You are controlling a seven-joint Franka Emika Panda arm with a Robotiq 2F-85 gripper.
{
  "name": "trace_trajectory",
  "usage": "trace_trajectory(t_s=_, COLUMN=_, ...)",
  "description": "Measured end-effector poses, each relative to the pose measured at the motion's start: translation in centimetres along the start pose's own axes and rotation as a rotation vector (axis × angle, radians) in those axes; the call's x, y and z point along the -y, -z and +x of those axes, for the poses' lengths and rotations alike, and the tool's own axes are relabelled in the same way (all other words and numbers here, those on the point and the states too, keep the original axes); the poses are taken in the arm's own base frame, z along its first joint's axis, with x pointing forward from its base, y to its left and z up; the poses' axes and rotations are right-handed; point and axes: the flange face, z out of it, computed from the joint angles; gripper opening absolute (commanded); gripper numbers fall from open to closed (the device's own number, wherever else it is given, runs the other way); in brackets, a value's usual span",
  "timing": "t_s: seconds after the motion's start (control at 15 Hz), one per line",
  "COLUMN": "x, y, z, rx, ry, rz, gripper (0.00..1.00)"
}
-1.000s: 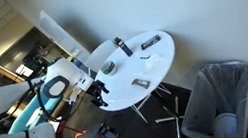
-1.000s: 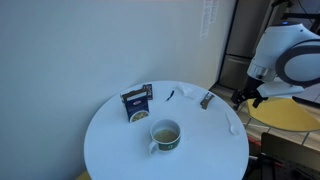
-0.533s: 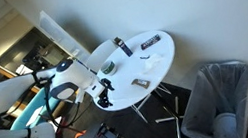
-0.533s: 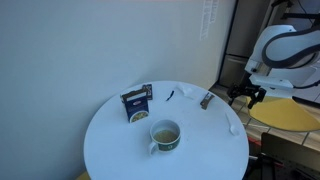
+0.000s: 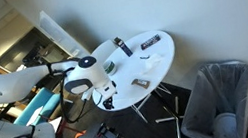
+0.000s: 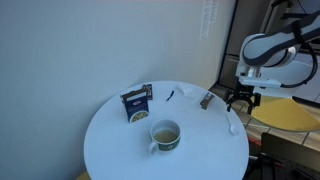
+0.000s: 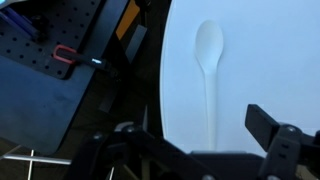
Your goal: Use the spoon to pick up the contents in the mug
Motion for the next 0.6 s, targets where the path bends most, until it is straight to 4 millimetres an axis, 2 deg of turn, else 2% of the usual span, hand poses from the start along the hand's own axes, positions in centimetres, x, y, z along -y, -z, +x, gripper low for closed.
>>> trace_trajectory(t_s=0.6, x=2.8, y=-1.7, z=4.3, rx=0.062, ry=-0.025, rz=-0.07, gripper=1.0)
